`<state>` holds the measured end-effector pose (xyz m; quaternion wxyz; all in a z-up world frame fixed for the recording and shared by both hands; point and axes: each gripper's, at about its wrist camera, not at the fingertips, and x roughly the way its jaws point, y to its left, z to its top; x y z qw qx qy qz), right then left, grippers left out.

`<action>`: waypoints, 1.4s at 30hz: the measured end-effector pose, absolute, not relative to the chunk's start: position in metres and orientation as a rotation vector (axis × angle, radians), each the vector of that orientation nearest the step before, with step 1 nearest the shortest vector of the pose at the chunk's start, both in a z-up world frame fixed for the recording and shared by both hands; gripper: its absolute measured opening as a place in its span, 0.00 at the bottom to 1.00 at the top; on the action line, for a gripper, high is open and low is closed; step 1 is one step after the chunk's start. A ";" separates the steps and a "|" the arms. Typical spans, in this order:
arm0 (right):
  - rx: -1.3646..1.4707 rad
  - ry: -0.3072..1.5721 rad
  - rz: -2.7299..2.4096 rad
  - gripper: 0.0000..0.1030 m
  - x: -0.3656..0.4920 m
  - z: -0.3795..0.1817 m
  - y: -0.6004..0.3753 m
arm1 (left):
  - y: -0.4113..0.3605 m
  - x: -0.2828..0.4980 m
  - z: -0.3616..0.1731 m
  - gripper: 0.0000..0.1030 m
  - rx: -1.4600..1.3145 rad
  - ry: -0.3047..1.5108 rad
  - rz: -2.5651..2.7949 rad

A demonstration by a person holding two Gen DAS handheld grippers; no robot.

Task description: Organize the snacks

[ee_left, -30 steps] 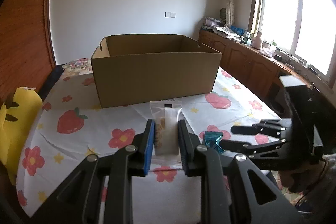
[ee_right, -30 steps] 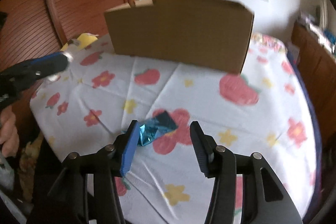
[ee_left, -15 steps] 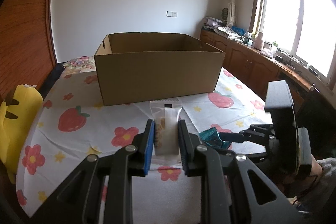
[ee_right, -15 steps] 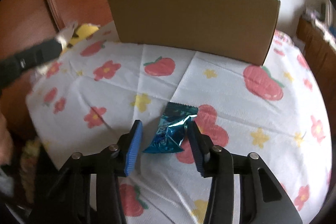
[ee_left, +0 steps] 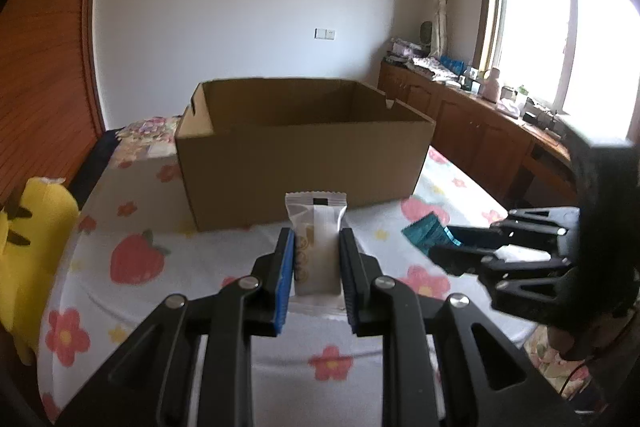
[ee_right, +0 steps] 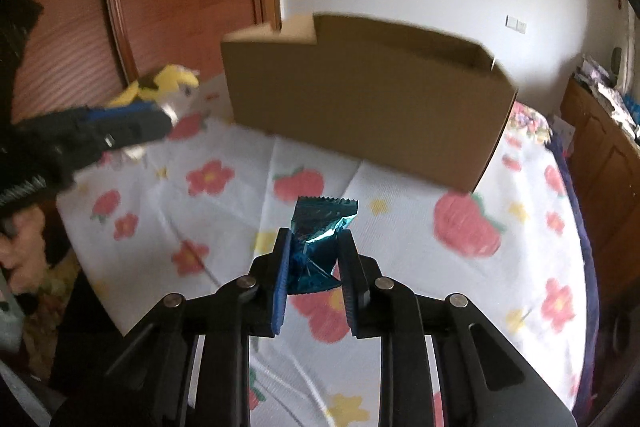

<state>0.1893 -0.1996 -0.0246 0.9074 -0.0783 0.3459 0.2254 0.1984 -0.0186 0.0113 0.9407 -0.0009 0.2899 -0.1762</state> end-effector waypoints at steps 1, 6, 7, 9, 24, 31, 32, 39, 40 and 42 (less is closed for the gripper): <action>-0.162 0.699 0.467 0.20 0.191 -0.016 -0.201 | -0.020 0.204 0.016 0.20 0.003 0.582 -0.362; -0.177 0.612 0.468 0.20 0.204 0.023 -0.204 | -0.025 0.230 0.040 0.20 0.013 0.535 -0.371; -0.180 0.590 0.467 0.20 0.210 0.033 -0.204 | -0.026 0.237 0.045 0.20 0.019 0.523 -0.373; -0.182 0.565 0.466 0.20 0.219 0.044 -0.204 | -0.030 0.246 0.054 0.20 0.028 0.503 -0.371; -0.126 0.556 0.454 0.21 0.307 0.044 -0.213 | -0.040 0.344 0.055 0.20 0.046 0.504 -0.339; -0.113 0.573 0.439 0.21 0.335 0.029 -0.214 | -0.042 0.362 0.039 0.20 0.044 0.522 -0.332; -0.109 0.575 0.439 0.21 0.337 0.027 -0.214 | -0.042 0.365 0.038 0.20 0.046 0.524 -0.330; -0.098 0.594 0.419 0.21 0.352 0.015 -0.217 | -0.044 0.375 0.028 0.20 0.052 0.543 -0.312; -0.095 0.600 0.413 0.22 0.354 0.013 -0.218 | -0.044 0.376 0.026 0.22 0.051 0.547 -0.308; -0.093 0.604 0.403 0.24 0.357 0.012 -0.219 | -0.043 0.380 0.026 0.24 0.044 0.554 -0.299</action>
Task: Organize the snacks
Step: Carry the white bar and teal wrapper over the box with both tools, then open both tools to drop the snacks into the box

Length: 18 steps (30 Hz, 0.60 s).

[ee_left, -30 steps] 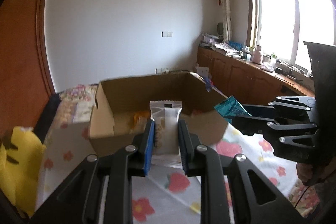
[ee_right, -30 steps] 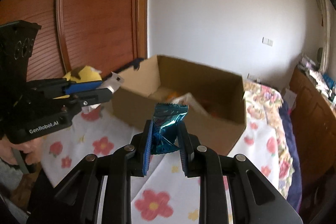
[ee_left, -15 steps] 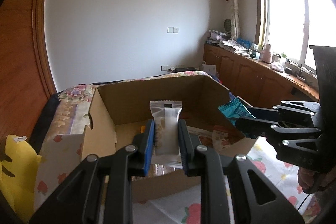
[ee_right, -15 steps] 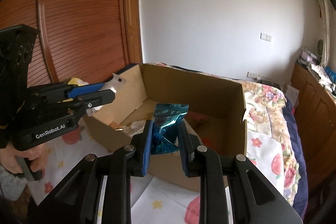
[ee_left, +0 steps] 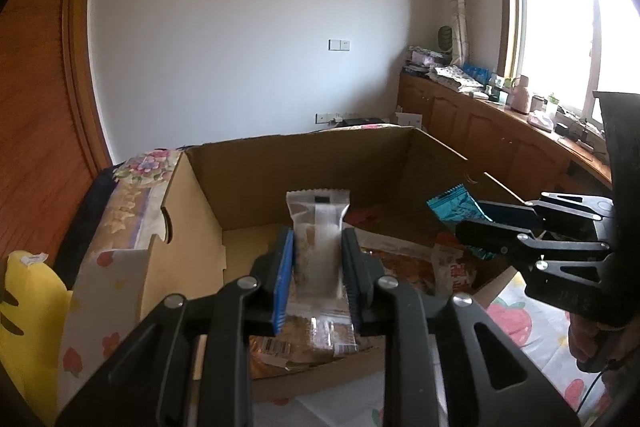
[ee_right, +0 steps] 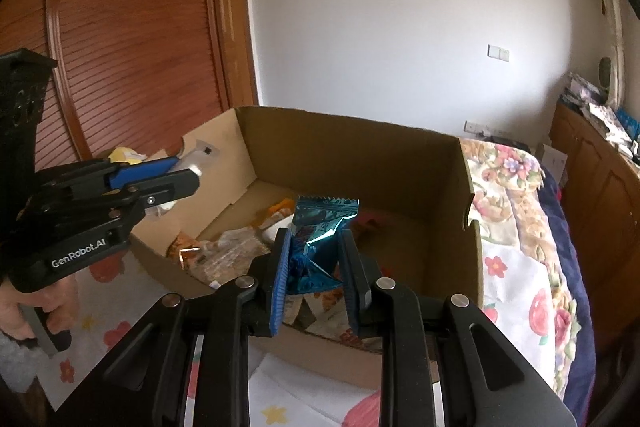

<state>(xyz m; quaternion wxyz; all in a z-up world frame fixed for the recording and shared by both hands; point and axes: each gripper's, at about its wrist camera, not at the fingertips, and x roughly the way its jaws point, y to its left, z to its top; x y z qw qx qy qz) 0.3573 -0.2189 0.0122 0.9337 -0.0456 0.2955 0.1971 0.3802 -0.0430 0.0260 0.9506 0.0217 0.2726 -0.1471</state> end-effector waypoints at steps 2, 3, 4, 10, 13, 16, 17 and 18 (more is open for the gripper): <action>-0.082 0.606 0.399 0.29 0.358 0.013 -0.221 | -0.041 0.380 0.025 0.37 0.039 0.554 -0.288; -0.078 0.604 0.398 0.35 0.358 0.014 -0.221 | -0.040 0.379 0.026 0.39 0.036 0.553 -0.285; -0.073 0.602 0.397 0.40 0.357 0.015 -0.222 | -0.039 0.378 0.026 0.41 0.034 0.552 -0.281; -0.047 0.600 0.378 0.44 0.342 0.022 -0.227 | -0.038 0.358 0.035 0.43 0.043 0.553 -0.260; -0.029 0.577 0.375 0.44 0.313 0.031 -0.232 | -0.038 0.331 0.043 0.43 0.062 0.539 -0.248; -0.018 0.563 0.364 0.45 0.279 0.039 -0.235 | -0.034 0.297 0.046 0.43 0.057 0.543 -0.243; -0.016 0.561 0.365 0.46 0.267 0.040 -0.235 | -0.032 0.282 0.046 0.43 0.057 0.543 -0.243; -0.014 0.560 0.369 0.46 0.250 0.042 -0.236 | -0.031 0.267 0.046 0.43 0.058 0.541 -0.236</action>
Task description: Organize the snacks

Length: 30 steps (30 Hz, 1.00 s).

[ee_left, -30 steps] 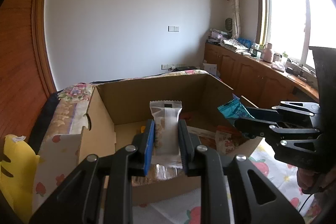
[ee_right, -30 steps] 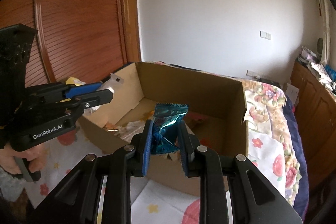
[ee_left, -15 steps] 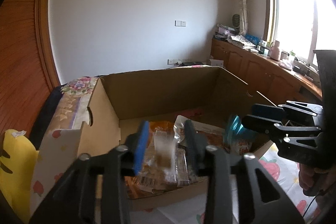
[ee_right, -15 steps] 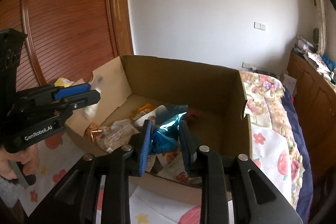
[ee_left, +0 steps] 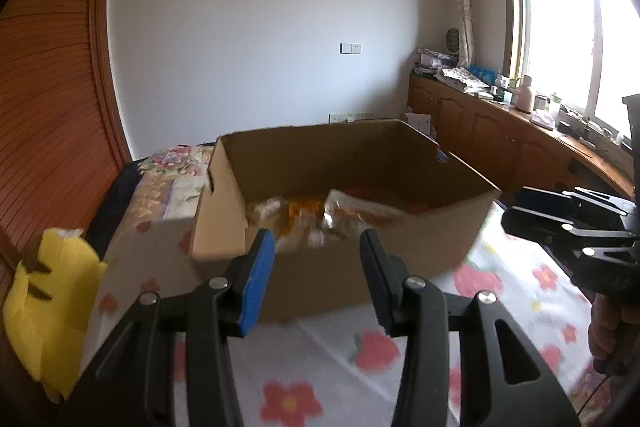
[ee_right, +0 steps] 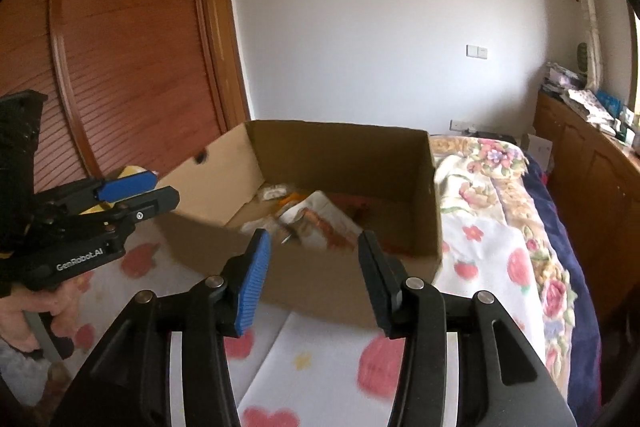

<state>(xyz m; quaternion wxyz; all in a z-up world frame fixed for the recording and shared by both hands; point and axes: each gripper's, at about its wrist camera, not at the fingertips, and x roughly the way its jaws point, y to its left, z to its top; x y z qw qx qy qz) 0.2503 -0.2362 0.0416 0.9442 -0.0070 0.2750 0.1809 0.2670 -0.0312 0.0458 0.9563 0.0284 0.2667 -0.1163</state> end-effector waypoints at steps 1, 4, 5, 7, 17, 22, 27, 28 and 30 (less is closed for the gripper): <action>-0.014 0.556 0.363 0.46 0.238 0.042 -0.237 | -0.030 0.251 0.045 0.43 0.057 0.538 -0.225; -0.014 0.543 0.341 0.46 0.195 0.042 -0.239 | -0.028 0.212 0.041 0.43 0.055 0.539 -0.209; -0.014 0.542 0.333 0.46 0.183 0.042 -0.239 | -0.028 0.197 0.039 0.43 0.057 0.542 -0.203; -0.016 0.536 0.319 0.46 0.157 0.040 -0.240 | -0.029 0.173 0.035 0.43 0.063 0.544 -0.193; -0.004 0.502 0.253 0.47 0.069 0.024 -0.238 | -0.029 0.076 0.019 0.44 0.049 0.528 -0.143; -0.010 0.482 0.230 0.48 0.045 0.020 -0.237 | -0.030 0.051 0.019 0.45 0.068 0.506 -0.112; -0.011 0.471 0.211 0.55 0.031 0.018 -0.236 | -0.030 0.036 0.018 0.52 0.085 0.488 -0.082; -0.010 0.467 0.203 0.59 0.030 0.017 -0.237 | -0.029 0.035 0.018 0.53 0.087 0.485 -0.077; -0.007 0.462 0.188 0.66 0.028 0.016 -0.238 | -0.027 0.034 0.017 0.54 0.090 0.480 -0.065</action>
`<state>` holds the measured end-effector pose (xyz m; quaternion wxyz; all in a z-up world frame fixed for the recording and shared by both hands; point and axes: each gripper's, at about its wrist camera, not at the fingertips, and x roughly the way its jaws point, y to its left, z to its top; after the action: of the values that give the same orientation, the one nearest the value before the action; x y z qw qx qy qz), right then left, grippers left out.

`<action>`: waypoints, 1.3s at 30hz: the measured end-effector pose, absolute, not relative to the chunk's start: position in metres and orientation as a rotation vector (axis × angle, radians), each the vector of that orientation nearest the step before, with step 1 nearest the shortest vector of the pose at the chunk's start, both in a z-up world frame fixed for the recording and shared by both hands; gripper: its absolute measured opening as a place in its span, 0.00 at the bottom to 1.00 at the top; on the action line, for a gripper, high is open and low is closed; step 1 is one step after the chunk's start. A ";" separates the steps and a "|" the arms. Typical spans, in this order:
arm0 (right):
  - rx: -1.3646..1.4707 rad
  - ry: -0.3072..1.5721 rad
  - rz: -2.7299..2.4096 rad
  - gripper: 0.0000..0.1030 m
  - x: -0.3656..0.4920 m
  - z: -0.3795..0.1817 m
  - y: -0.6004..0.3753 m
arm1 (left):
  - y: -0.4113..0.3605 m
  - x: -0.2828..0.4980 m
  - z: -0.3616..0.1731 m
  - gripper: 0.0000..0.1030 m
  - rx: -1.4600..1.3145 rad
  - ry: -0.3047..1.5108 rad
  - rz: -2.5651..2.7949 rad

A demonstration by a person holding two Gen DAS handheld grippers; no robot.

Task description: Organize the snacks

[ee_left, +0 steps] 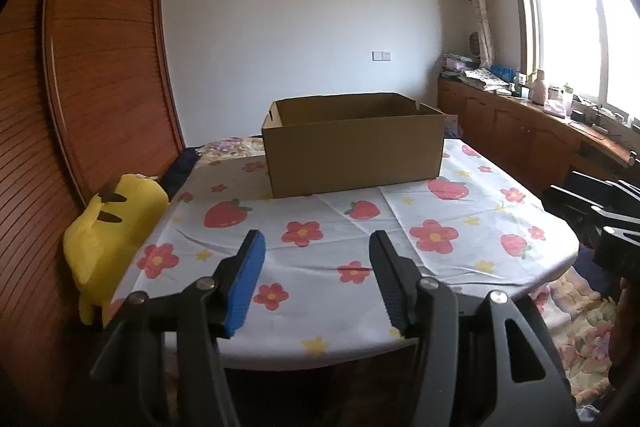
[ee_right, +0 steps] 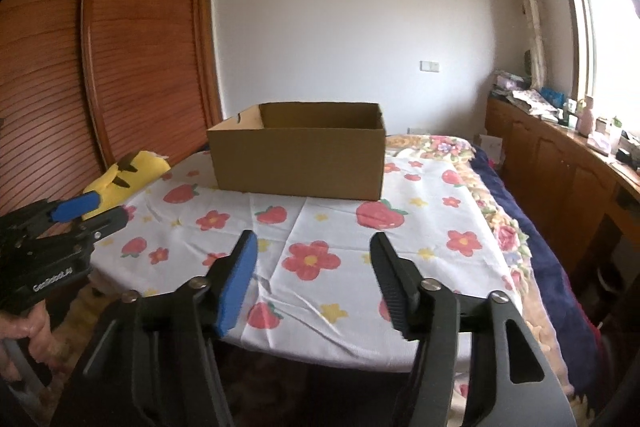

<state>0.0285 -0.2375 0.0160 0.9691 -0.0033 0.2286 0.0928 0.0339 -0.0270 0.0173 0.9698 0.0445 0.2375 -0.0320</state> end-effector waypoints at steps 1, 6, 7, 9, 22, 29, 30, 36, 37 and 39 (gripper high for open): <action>-0.003 0.463 0.185 0.70 0.029 0.016 -0.238 | -0.026 0.033 0.017 0.55 0.092 0.475 -0.055; 0.010 0.458 0.172 0.82 0.028 0.013 -0.239 | -0.021 0.031 0.014 0.70 0.095 0.458 -0.027; 0.017 0.454 0.170 0.84 0.028 0.013 -0.240 | -0.021 0.031 0.013 0.70 0.095 0.460 -0.027; 0.024 0.451 0.171 0.86 0.028 0.014 -0.240 | -0.020 0.032 0.011 0.71 0.094 0.469 -0.029; 0.001 0.450 0.151 0.93 0.029 0.013 -0.237 | -0.017 0.029 0.007 0.97 0.072 0.458 -0.020; -0.003 0.442 0.132 0.93 0.027 0.014 -0.238 | -0.014 0.026 0.009 0.97 0.035 0.448 -0.014; -0.003 0.442 0.131 0.93 0.027 0.014 -0.238 | -0.013 0.025 0.009 0.97 0.032 0.446 -0.011; -0.006 0.442 0.128 0.93 0.026 0.014 -0.238 | -0.012 0.024 0.009 0.97 0.030 0.439 0.003; -0.008 0.442 0.126 0.93 0.027 0.014 -0.238 | -0.012 0.024 0.009 0.97 0.029 0.439 0.002; -0.007 0.442 0.125 0.93 0.027 0.014 -0.238 | -0.012 0.024 0.009 0.97 0.033 0.439 0.003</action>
<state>0.0269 -0.2375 0.0135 0.9738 -0.0036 0.2189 0.0621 0.0236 -0.0123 0.0089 0.9759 0.0162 0.2175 0.0015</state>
